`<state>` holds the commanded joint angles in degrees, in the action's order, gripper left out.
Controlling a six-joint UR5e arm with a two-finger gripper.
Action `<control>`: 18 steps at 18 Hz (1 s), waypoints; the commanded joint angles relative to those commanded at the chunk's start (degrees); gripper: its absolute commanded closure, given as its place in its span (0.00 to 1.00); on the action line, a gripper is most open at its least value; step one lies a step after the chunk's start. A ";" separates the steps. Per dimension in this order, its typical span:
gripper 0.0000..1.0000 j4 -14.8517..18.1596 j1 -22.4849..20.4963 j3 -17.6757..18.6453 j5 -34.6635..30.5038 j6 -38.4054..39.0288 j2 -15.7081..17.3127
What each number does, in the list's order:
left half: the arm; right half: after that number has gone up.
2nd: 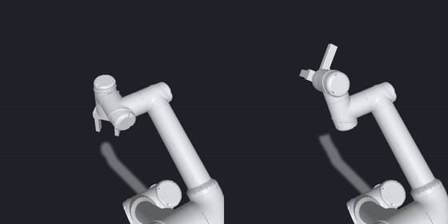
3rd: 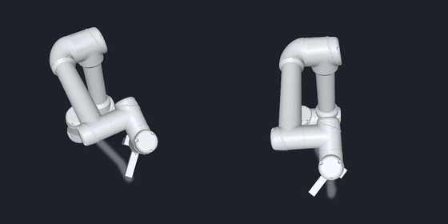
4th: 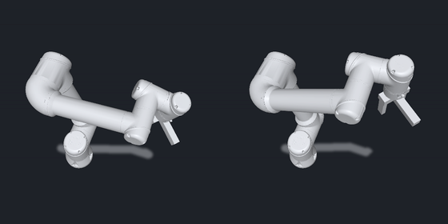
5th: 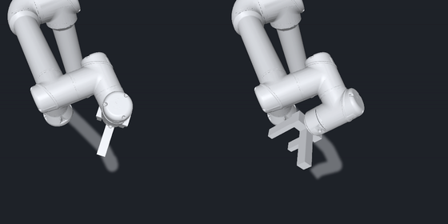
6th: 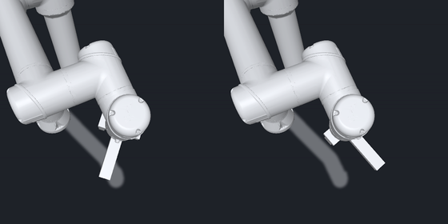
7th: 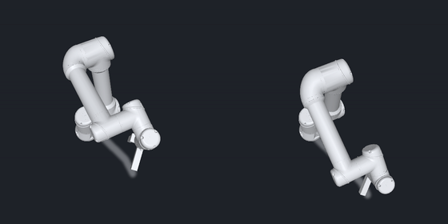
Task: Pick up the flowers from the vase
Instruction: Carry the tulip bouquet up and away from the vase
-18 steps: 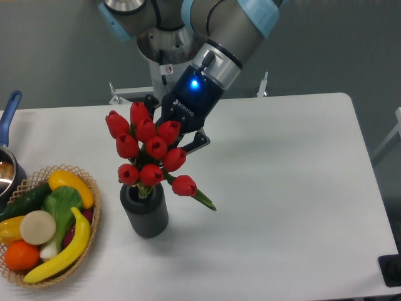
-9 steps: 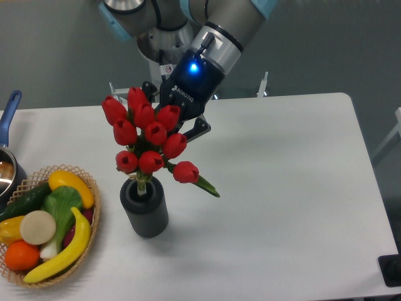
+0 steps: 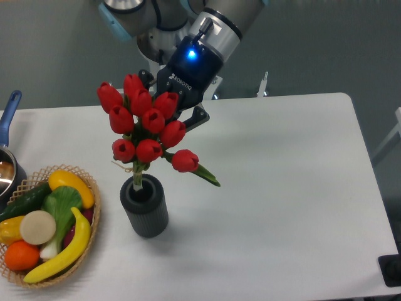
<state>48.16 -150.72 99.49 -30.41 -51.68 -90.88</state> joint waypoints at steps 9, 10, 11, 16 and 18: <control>0.65 0.00 -10.55 0.00 2.28 -0.79 -0.35; 0.65 0.00 -11.51 0.00 2.81 -0.79 -0.53; 0.65 -0.09 -12.57 0.00 3.42 -0.97 -0.70; 0.65 -0.09 -15.39 0.09 4.04 -2.63 -2.28; 0.65 -0.09 -15.91 0.09 4.04 -3.51 -3.16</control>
<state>48.08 -166.64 99.58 -26.37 -55.19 -94.04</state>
